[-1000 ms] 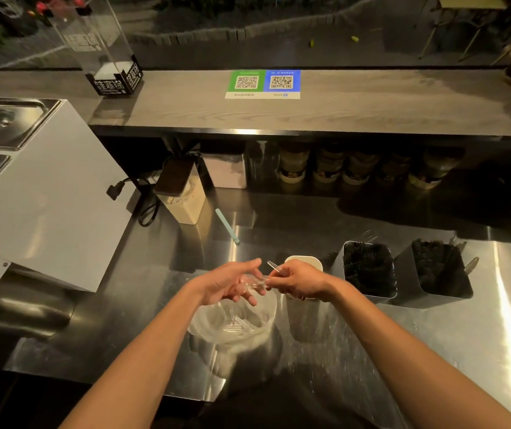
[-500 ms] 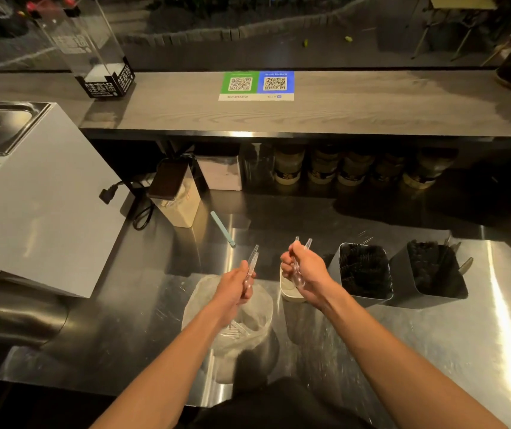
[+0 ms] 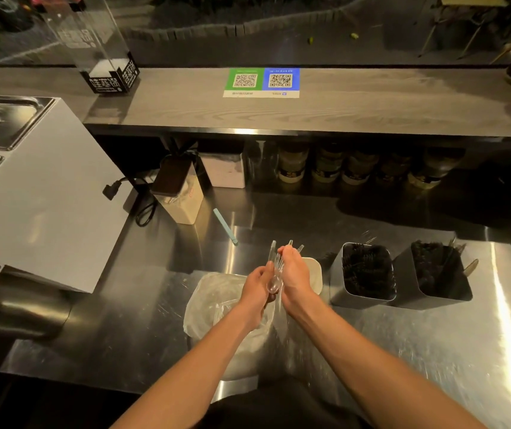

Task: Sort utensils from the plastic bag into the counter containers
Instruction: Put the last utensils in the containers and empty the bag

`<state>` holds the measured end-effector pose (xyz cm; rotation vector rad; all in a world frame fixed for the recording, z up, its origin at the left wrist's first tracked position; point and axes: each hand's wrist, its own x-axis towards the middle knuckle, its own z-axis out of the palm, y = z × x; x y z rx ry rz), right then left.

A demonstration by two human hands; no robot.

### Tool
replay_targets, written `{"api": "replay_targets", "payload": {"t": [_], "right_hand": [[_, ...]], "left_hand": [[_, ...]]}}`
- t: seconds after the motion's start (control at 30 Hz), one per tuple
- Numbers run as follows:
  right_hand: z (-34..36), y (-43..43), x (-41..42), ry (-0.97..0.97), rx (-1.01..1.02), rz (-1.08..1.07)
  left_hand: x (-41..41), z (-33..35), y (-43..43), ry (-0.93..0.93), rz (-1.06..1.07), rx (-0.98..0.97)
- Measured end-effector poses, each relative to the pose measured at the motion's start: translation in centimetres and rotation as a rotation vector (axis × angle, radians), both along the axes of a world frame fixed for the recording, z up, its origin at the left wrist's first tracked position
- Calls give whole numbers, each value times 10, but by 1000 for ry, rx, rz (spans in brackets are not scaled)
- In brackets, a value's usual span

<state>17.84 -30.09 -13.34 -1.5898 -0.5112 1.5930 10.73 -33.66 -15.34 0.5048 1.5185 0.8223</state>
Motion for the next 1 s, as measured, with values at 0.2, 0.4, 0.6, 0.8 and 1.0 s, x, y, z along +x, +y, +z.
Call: {"api": "replay_targets", "payload": {"t": [0.2,0.4,0.6,0.8,1.0], "right_hand": [[-10,-5,3,-116,53,130],[-17,-14,-1,-246,191,219],[-10,-12,6,-182,236,200],[-3,-9,13,-130,217,227],[0,-8,21,-121,215,244]], "left_hand": [[4,10,3,-51,-19,-21],[9,15,-1,-62,-34,30],[13,15,-1,-19,-69,71],[25,27,0,25,11,128],[37,16,0,122,19,167]]}}
